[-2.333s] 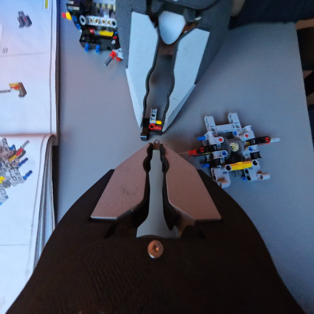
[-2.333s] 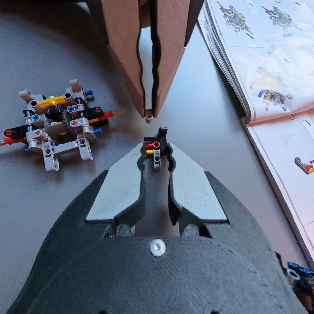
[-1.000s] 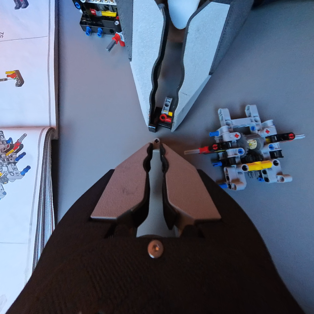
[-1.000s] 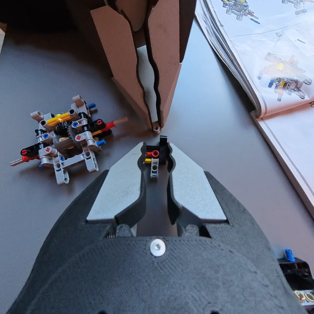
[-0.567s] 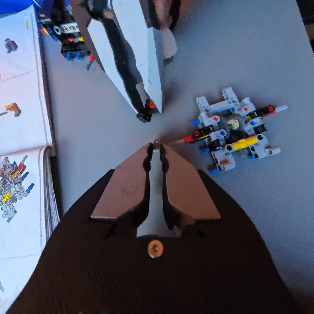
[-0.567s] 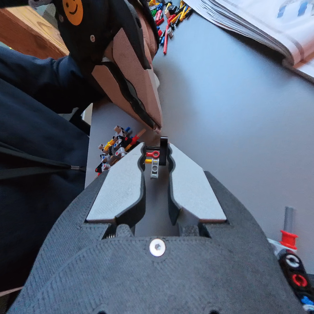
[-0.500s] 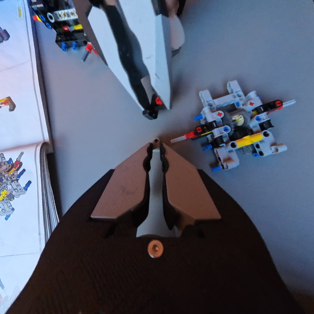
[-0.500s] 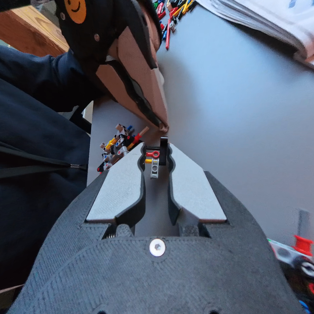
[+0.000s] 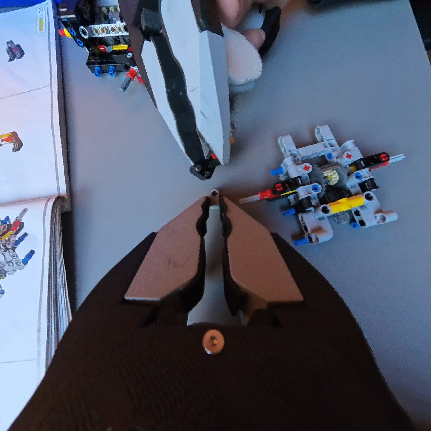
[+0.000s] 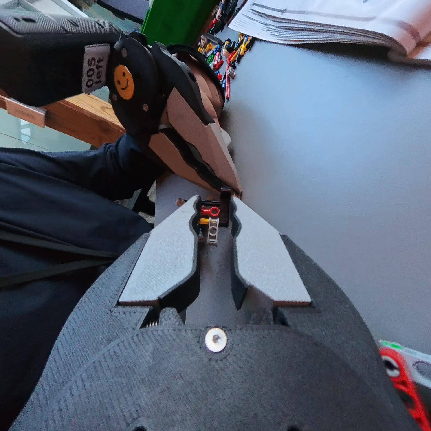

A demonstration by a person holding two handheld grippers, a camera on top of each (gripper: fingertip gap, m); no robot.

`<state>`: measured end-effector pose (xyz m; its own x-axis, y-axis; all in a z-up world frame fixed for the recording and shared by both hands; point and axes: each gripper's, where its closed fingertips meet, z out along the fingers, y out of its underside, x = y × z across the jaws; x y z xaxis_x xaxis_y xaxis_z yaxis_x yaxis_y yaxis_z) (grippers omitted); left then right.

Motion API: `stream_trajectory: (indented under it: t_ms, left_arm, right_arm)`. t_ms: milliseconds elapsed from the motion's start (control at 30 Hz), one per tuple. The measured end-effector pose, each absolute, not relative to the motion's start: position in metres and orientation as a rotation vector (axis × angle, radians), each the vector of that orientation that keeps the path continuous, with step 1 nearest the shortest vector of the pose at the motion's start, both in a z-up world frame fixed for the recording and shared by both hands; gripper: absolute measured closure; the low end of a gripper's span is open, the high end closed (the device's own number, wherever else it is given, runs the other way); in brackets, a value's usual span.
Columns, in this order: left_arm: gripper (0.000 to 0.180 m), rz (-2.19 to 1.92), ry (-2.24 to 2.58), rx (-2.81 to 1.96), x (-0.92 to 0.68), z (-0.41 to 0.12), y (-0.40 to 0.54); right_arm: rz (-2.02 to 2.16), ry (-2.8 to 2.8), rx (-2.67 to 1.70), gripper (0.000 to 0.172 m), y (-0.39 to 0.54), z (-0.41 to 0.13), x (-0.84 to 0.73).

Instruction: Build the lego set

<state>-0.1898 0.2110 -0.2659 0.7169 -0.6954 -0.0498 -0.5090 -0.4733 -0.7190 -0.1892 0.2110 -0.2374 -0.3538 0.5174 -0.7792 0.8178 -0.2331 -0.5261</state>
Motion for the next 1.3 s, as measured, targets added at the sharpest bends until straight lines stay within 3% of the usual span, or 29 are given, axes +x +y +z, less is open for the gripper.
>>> stream_trajectory:
  t_ms: [467, 933, 1300]
  left_arm:
    - [0.14, -0.315, 0.828, -2.235, -0.205, -0.264, 0.212]
    - [0.163, -0.199, 0.892, -1.964, -0.183, -0.225, 0.223]
    - [0.165, -0.067, 0.954, -1.907, -0.184, -0.221, 0.224]
  right_arm:
    - [-1.765, 1.755, 1.614, 0.151, 0.22, -0.226, -0.2]
    - [-1.767, 1.567, 1.459, 0.151, 0.203, -0.215, -0.19]
    - [-1.789, 1.408, 1.435, 0.152, 0.206, -0.207, -0.19]
